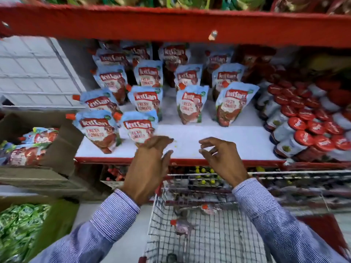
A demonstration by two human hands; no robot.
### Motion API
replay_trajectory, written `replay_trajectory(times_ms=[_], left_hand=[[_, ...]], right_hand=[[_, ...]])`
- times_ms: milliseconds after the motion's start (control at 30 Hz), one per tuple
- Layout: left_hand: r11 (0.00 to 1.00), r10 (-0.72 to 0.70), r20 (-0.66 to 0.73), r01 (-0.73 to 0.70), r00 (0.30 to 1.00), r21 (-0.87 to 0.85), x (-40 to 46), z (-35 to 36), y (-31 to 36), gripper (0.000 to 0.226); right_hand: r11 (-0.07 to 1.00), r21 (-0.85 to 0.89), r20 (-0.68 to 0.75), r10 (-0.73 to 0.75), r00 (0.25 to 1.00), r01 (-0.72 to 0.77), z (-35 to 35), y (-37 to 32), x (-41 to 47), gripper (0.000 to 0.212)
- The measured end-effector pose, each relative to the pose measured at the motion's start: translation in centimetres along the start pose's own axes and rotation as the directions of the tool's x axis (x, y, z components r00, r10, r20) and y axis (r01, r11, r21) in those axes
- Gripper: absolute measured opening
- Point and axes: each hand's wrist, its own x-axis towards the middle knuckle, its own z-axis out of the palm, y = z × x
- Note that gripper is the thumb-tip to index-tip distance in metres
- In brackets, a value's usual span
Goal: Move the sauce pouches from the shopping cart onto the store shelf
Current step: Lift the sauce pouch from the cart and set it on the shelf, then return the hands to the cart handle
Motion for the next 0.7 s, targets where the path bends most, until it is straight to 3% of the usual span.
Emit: replay_trajectory(times_ms=[100,200,333,500,633,700], left_hand=[[0.999,-0.035,0.219,0.041,0.975,-0.024,-1.4,7.0,1.6,0.024],[0.995,-0.083,0.445,0.096,0.892,-0.007,-2.9,14.8,2.1,0.024],[0.977,-0.199,0.593,0.203,0.780,0.062,-5.6,25.2,1.1,0.028],[0.954,-0.286,0.630,0.277,0.722,0.116,-7.3,34.0,-0.7,0.030],[0.938,-0.339,0.602,0.312,0.723,0.152,-6.4,34.7,-1.1,0.018],[0.954,-0.299,0.553,0.261,0.777,0.149,-4.2,33.3,-0.9,0.025]], right_hand=[[0.993,-0.085,0.084,0.094,0.992,-0.087,-0.3,6.2,-3.2,0.012],[0.955,-0.253,0.217,0.215,0.952,-0.158,0.9,13.2,-5.6,0.019],[0.893,-0.392,0.323,0.357,0.877,-0.219,4.2,21.1,-7.9,0.023],[0.875,-0.439,0.427,0.405,0.809,-0.206,9.3,27.8,-8.5,0.033],[0.863,-0.460,0.346,0.390,0.853,-0.208,10.2,27.2,-7.6,0.021],[0.869,-0.476,0.303,0.308,0.902,-0.137,9.7,26.3,-5.9,0.023]])
